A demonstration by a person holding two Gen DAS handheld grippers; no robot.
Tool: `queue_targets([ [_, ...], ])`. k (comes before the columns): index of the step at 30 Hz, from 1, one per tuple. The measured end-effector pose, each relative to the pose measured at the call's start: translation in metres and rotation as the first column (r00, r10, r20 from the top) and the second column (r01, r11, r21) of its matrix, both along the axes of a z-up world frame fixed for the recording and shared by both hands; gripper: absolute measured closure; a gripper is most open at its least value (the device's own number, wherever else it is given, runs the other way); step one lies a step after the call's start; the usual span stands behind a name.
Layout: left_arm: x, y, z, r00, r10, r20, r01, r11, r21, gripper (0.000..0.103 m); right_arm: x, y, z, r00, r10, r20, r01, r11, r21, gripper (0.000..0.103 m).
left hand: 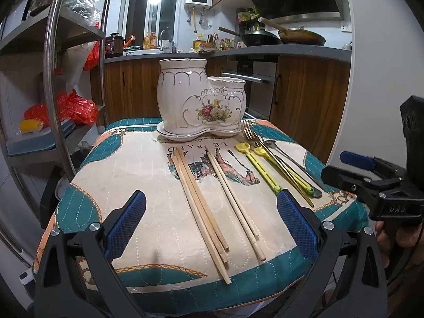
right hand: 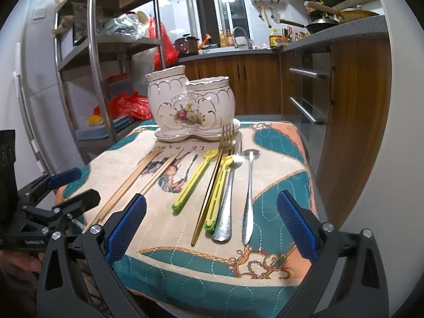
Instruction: Organize utensils
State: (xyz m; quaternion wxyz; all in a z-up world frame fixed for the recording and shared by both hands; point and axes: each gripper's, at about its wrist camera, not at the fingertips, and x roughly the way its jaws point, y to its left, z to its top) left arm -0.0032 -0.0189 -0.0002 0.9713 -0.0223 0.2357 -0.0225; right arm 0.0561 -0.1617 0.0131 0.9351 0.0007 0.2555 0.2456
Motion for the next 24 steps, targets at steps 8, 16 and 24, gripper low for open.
queue_targets([
  [8,0.0005,0.0032,-0.0002,1.000,0.004,-0.003,-0.004,1.000,-0.015,0.005,0.0007,0.0003,-0.0005,1.000,0.001,-0.002,-0.001,1.000,0.000,0.005],
  [16,0.0013,0.0018,0.0003,1.000,0.002,-0.007,-0.002,1.000,-0.014,0.005,-0.0012,0.0025,-0.0009,1.000,0.004,-0.003,-0.004,1.000,-0.006,0.005],
  [24,0.0014,0.0027,-0.0002,1.000,-0.020,-0.015,0.020,0.999,-0.033,0.005,-0.0014,0.0024,-0.0006,1.000,0.005,-0.004,-0.005,1.000,-0.005,0.005],
])
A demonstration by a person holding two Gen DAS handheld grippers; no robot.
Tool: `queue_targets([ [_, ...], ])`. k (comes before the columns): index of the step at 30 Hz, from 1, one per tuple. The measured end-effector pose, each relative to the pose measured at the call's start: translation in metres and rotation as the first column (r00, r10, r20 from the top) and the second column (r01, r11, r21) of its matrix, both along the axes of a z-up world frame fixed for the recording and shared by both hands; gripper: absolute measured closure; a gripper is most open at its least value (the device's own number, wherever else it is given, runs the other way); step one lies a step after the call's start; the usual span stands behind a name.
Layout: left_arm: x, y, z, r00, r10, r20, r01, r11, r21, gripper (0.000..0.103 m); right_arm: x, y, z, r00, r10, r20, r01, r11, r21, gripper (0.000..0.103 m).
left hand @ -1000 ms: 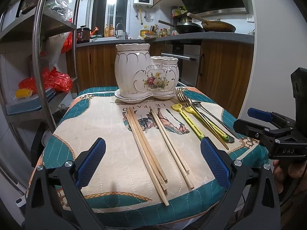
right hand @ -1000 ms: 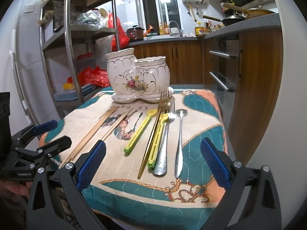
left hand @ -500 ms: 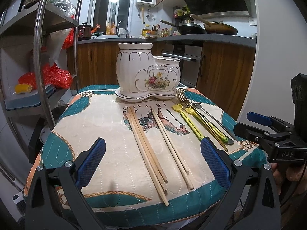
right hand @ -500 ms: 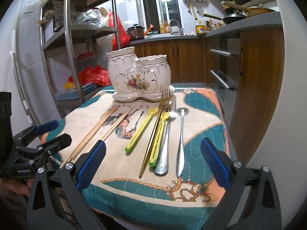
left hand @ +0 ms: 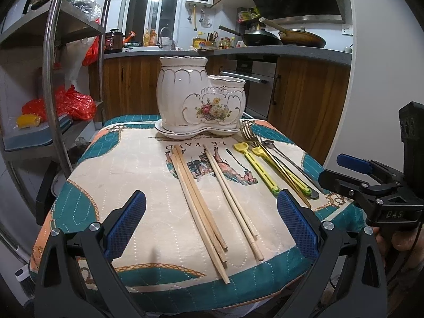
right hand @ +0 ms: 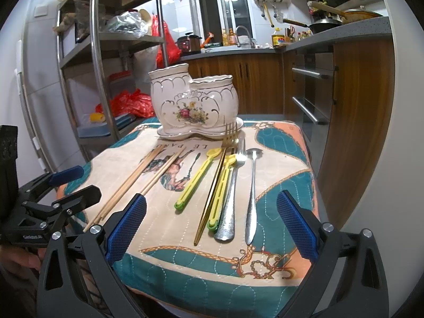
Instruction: Organize utensils
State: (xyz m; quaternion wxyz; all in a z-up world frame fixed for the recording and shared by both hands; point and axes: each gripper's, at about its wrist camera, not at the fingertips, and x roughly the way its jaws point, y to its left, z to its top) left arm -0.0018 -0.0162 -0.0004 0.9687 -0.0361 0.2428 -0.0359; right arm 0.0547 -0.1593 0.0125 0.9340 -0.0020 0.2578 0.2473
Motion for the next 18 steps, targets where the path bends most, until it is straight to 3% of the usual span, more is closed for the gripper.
queue_targets([
  [18,0.0037,0.0038,-0.0014,1.000,0.002,-0.010,-0.002,1.000,-0.012,0.006,0.0000,0.0036,0.0021,1.000,0.010,-0.009,-0.010,1.000,-0.004,0.005],
])
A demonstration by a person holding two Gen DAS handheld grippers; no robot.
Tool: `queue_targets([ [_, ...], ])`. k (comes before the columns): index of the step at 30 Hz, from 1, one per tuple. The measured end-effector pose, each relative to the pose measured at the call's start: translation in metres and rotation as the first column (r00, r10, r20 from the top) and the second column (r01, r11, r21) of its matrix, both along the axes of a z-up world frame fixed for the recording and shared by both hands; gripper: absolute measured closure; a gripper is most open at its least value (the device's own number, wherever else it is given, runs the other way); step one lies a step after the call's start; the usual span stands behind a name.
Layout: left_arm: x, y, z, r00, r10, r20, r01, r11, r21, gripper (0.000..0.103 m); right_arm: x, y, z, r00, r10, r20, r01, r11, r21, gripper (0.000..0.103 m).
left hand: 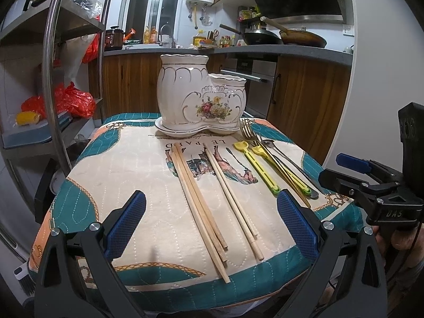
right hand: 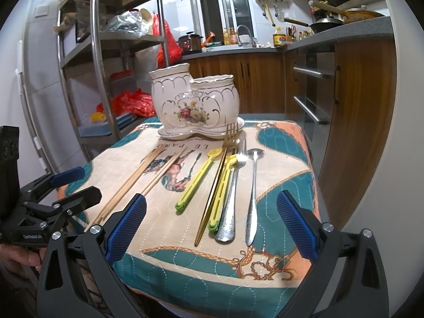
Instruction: Organize utensils
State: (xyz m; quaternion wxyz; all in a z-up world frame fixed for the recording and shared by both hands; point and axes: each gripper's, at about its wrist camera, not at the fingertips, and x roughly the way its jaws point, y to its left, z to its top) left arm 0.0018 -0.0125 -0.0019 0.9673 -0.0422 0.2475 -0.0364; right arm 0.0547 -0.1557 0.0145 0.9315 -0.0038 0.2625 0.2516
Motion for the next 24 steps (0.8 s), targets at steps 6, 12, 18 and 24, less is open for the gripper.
queue_targets([
  [6,0.0037,0.0061,-0.0033,1.000,0.018,-0.022,-0.018,1.000,-0.013,0.008,0.0006,0.0010,0.0004,1.000,0.004,-0.004,-0.004,1.000,0.000,0.005],
  [12,0.0054,0.0050,-0.0054,0.999,0.023,-0.032,-0.023,1.000,-0.002,0.008,0.0009,0.0005,0.0011,1.000,0.006,-0.005,-0.006,1.000,0.000,0.005],
  [18,0.0069,0.0060,-0.0062,0.999,0.034,-0.038,-0.034,0.999,0.004,0.008,0.0022,0.0002,0.0015,1.000,0.003,-0.006,-0.003,1.000,0.004,0.005],
  [24,0.0105,0.0109,-0.0070,0.998,0.047,-0.050,-0.048,0.999,-0.004,0.015,0.0047,-0.0020,0.0013,1.000,0.003,-0.007,-0.003,1.000,0.006,0.005],
])
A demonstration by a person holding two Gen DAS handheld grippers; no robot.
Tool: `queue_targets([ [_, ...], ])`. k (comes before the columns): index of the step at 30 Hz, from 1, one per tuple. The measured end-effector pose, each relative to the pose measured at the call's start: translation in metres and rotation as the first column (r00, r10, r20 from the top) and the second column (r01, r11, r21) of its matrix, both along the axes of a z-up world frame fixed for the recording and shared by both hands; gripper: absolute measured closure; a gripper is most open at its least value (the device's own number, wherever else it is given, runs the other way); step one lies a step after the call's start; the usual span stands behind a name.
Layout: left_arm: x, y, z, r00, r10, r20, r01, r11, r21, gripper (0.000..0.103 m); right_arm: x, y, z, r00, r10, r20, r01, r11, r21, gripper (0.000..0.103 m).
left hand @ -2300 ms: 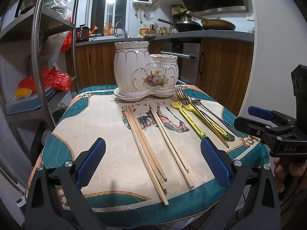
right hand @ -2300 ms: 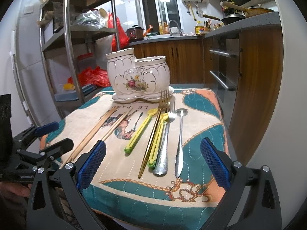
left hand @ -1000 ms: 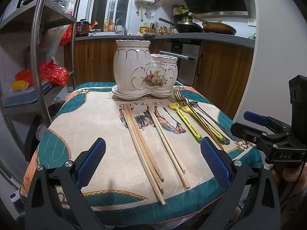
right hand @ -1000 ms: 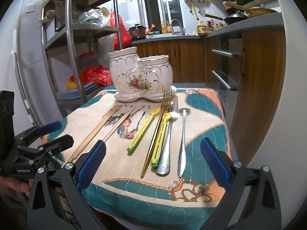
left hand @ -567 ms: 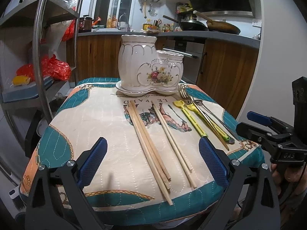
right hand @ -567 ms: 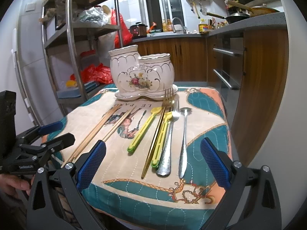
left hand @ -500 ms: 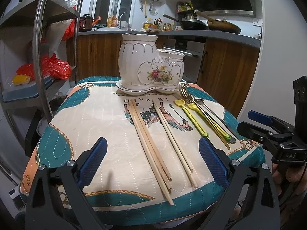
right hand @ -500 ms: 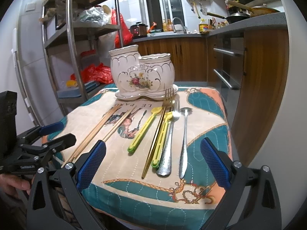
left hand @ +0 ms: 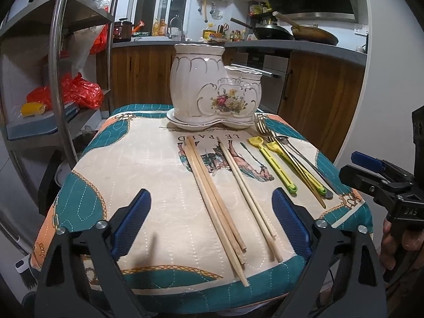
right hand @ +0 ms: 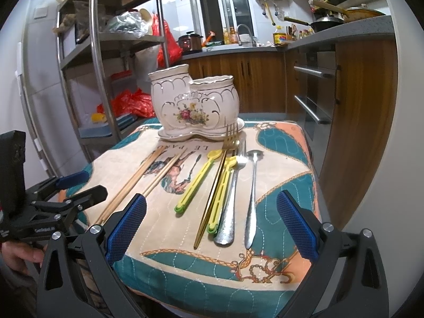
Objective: Organize utensils
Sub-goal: 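Grasp a wooden chopstick with the left tool while the right tool grasps the gold fork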
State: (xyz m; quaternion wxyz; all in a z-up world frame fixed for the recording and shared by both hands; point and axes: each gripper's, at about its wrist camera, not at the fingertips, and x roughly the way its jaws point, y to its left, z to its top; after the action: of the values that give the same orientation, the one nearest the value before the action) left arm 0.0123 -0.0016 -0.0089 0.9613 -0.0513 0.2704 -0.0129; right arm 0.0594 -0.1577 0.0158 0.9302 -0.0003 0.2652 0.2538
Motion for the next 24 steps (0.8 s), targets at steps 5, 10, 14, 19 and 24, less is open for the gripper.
queue_targets([
  [5,0.008,0.004,-0.004,0.999,-0.003,-0.037,0.003,1.000,-0.001,0.033,0.004,-0.003,0.002,1.000,-0.002,-0.007,0.002,1.000,0.007,0.005],
  [10,0.021,0.002,-0.007,0.996,-0.016,-0.082,0.019,0.999,0.039,0.060,0.006,-0.003,0.004,1.000,-0.001,-0.009,0.002,1.000,0.010,0.005],
  [14,0.037,0.006,-0.012,0.988,-0.017,-0.152,0.022,0.999,0.030,0.076,0.007,-0.003,0.005,1.000,0.002,-0.010,-0.002,1.000,0.011,0.005],
  [19,0.049,0.014,-0.013,0.982,-0.014,-0.188,0.013,1.000,-0.006,0.077,0.010,-0.002,0.007,1.000,0.005,-0.016,-0.005,1.000,0.014,0.005],
  [24,0.054,0.021,-0.013,0.979,-0.019,-0.201,0.007,0.998,-0.059,0.078,0.014,-0.002,0.008,1.000,0.004,-0.025,-0.004,1.000,0.026,0.005],
])
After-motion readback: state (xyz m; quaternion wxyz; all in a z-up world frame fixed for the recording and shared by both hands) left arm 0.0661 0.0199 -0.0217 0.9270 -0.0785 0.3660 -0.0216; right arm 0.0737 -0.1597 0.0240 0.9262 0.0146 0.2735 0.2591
